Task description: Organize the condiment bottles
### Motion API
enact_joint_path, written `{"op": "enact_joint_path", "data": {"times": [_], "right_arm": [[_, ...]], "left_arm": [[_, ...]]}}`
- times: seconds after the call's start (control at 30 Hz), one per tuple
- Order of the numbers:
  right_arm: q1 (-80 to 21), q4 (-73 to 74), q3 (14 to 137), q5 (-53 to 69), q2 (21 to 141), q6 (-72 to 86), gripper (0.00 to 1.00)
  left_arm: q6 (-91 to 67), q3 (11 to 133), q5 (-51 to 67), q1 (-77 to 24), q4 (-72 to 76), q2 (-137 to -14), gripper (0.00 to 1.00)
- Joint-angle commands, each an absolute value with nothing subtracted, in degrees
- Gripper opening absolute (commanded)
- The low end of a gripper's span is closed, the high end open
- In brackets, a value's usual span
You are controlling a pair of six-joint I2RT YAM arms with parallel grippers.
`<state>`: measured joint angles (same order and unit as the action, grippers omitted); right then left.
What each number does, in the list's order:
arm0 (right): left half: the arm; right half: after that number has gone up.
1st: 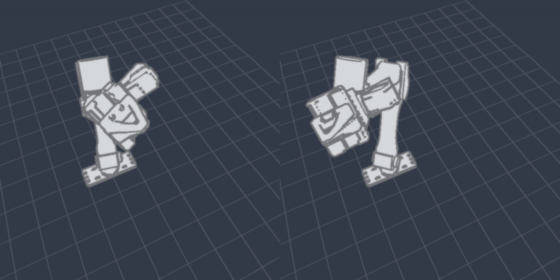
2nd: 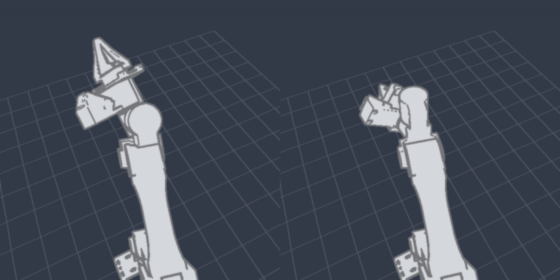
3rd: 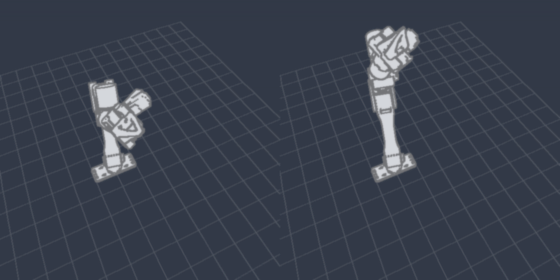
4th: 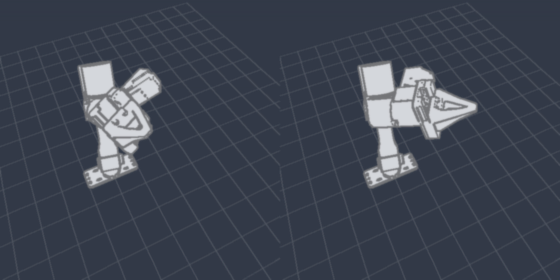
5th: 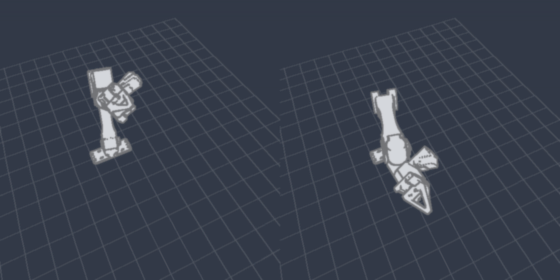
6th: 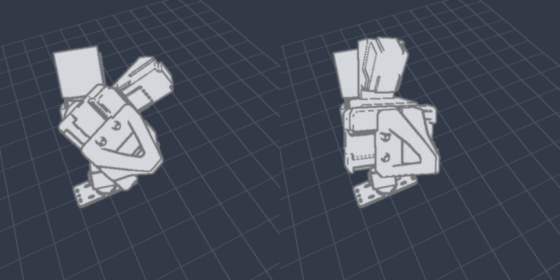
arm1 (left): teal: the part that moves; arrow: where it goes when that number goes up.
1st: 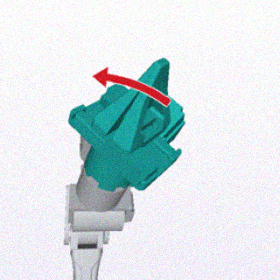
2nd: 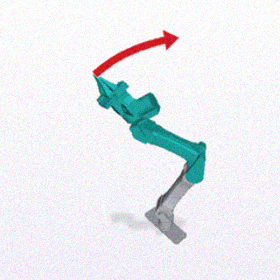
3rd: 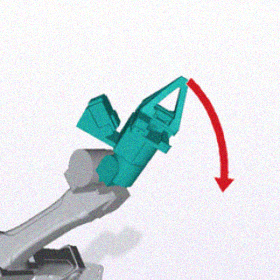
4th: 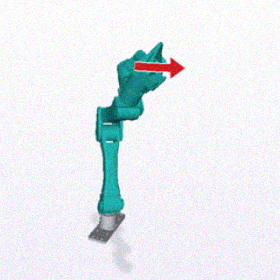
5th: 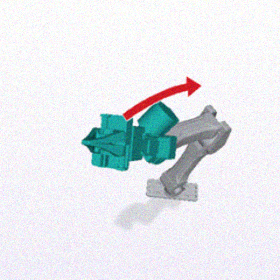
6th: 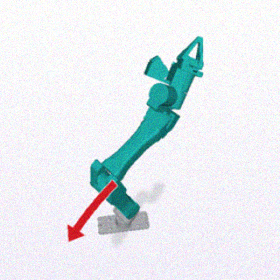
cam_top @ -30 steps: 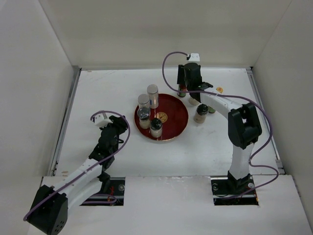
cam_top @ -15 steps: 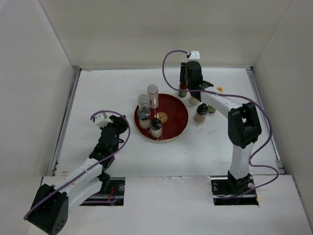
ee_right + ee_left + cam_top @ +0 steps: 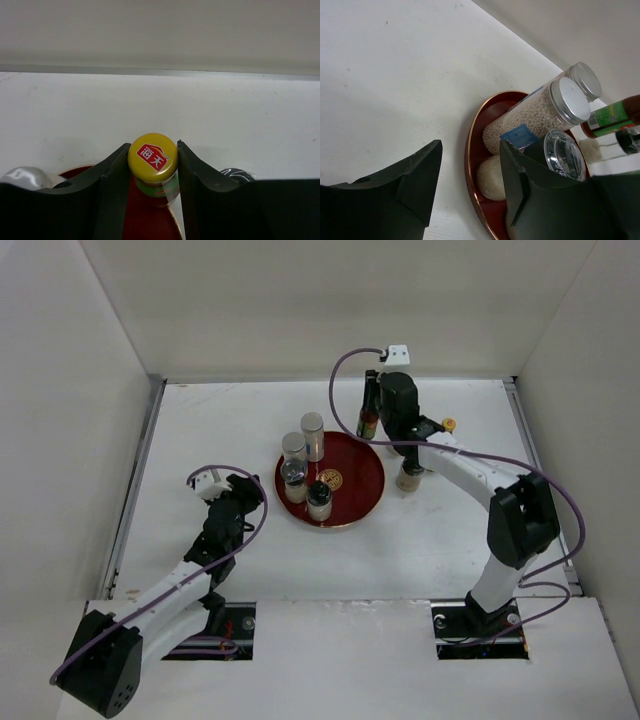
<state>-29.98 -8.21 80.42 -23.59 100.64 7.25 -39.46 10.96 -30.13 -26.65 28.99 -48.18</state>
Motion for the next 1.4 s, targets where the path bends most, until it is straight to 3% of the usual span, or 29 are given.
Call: {"op": "enact_joint_path", "data": {"times": [0.0,0.67,1.1,1.23,1.37], "right_arm": [[-33.52,-19.77,79.55,-24.17,95.28,6.94,0.34],[-49.08,-24.69,70.49,-27.68,98.08,7.29,0.36],[-49.96,-25.84,65.22,-28.48,92.30,10.19,0.82],[-47.69,-24.88,61.62,-27.33,83.61,11.33,0.89],[-39.36,-20.67,57.23,-27.68,75.60,14.41,0.87]], "left_arm": [[-39.46,10.46,-30.67,-26.59,32.78,-48.52,0.48],[-39.73,10.46,-30.94,-26.59,33.22,-48.87,0.51],[-39.46,10.37,-30.59,-26.85,33.75,-48.69,0.52],[-39.46,10.11,-30.85,-26.85,33.75,-48.16,0.53],[-39.64,10.20,-30.41,-26.94,33.75,-48.60,0.54]]}}
